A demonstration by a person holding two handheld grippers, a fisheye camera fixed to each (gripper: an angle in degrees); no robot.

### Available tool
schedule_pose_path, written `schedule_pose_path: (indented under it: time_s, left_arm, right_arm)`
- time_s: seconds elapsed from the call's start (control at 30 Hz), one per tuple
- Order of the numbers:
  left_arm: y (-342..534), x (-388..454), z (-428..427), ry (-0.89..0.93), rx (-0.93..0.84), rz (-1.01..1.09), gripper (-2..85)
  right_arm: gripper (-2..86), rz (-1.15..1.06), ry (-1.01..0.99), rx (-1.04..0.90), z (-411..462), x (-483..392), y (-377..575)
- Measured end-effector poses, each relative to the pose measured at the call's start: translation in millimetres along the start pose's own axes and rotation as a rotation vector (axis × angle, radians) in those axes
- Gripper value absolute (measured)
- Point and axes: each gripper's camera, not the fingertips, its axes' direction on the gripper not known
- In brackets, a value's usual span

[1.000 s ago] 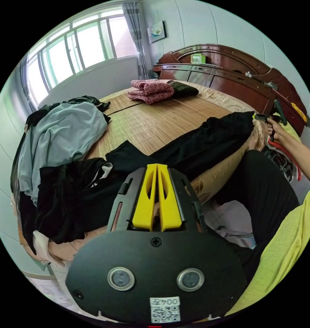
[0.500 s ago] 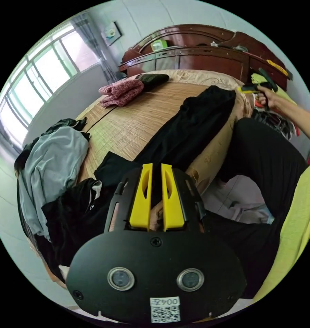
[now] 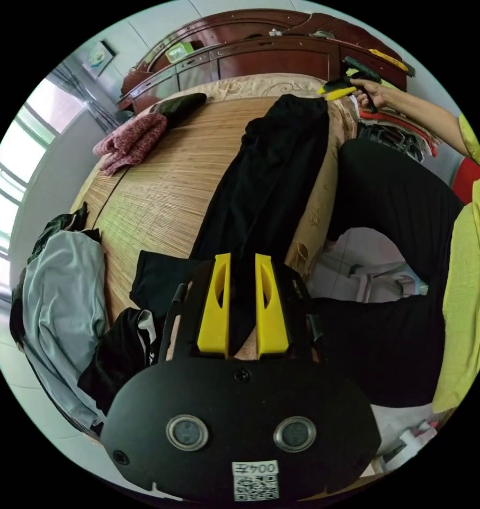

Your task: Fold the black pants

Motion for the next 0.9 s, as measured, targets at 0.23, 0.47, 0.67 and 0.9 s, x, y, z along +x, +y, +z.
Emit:
schedule_pose_path:
  time_s: [0.23, 0.47, 0.67, 0.9]
  left_arm:
    - [-27, -26, 19, 0.111, -0.091, 0.077, 7.0]
    - [-39, -40, 27, 0.113, -0.114, 0.089, 4.3]
    - [-44, -52, 31, 0.113, -0.133, 0.093, 1.9]
    - [-40, -68, 34, 0.144, -0.135, 0.058, 1.0]
  right_arm:
    - [14.0, 0.156, -0.134, -0.014, -6, 48, -38]
    - [13.4, 0.241, -0.227, -0.099, 5, 72, -69]
    - [13.5, 0.226, -0.136, -0.143, 16, 76, -99]
    - [11.4, 0.174, -0.106, -0.163, 26, 78, -131]
